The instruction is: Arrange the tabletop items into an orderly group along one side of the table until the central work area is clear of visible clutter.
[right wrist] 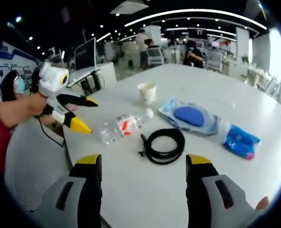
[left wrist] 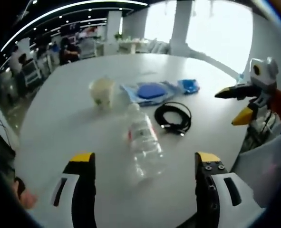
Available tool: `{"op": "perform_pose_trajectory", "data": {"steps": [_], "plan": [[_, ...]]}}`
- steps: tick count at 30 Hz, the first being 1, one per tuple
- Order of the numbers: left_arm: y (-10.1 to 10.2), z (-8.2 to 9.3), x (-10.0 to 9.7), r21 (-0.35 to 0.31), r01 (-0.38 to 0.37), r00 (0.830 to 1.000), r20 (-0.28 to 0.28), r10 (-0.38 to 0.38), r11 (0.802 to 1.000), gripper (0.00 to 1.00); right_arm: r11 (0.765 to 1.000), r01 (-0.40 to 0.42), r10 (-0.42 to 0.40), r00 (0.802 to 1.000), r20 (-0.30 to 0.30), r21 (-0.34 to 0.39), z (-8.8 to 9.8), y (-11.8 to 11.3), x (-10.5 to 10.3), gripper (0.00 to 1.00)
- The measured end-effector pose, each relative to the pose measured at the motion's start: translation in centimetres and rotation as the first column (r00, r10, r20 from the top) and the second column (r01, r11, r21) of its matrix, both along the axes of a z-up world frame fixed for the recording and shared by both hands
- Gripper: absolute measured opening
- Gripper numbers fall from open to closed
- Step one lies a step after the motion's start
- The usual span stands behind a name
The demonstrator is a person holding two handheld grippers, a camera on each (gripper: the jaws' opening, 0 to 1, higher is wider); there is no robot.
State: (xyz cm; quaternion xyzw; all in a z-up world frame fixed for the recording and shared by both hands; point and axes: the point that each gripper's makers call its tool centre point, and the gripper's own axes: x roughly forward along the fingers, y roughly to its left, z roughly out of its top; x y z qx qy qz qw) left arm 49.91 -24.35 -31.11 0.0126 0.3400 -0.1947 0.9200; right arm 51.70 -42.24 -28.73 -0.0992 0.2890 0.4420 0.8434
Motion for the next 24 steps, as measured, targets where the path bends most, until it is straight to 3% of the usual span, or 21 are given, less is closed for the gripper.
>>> {"op": "perform_pose_trajectory", "data": {"steps": [10,15,24], "plan": [[-3.9,1.5,1.8,0.018,0.128,0.991,0.047,-0.129,0.992,0.74,1.0,0.015,-0.015,1.0,0.006,-0.01,0.1,-0.5,1.5,0.67],[-6.1,1.5,2.7,0.029,0.216,0.975,0.042,-0.217,0.976,0.61,0.999,0.028,-0.028,1.0,0.007,-0.019,-0.1,-0.6,2.6,0.64],[-8.8,0.8,4.7,0.049,0.29,0.956,0.031,-0.291,0.956,0.48,0.998,0.035,-0.034,0.999,0.005,-0.052,-0.7,-0.6,4.1,0.57]]}}
